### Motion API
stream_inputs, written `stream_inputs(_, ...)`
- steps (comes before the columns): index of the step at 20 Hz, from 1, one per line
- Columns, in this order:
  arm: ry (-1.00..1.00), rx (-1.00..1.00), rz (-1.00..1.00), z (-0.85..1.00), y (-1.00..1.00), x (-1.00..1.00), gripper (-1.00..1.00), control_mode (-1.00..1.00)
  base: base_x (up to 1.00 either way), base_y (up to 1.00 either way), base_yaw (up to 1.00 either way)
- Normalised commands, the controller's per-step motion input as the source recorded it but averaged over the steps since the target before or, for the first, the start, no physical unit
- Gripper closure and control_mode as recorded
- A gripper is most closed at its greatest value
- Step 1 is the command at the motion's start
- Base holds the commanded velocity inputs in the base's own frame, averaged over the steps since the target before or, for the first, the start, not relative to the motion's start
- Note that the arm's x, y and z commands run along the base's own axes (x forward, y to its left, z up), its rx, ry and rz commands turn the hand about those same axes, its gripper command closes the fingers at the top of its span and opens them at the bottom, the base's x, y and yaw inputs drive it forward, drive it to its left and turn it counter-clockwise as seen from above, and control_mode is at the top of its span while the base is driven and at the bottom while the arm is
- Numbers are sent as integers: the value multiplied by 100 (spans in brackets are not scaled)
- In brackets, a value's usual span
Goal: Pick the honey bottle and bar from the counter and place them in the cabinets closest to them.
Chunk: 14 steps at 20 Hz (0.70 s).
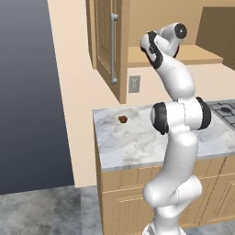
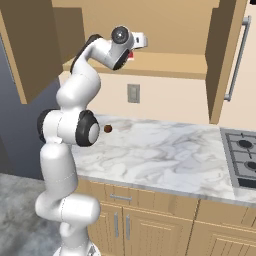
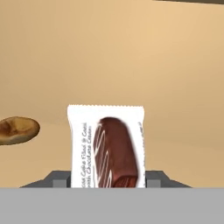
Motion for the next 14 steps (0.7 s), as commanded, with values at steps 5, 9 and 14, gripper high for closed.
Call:
stream_inputs(5,0,0,0,1,0,7,-100,-100,0,0,0)
stream_inputs(9,0,0,0,29,0,-12,-100,-100,0,0,0)
stream_inputs(14,-2,0,0,30,-3,-34,-100,-100,0,0,0)
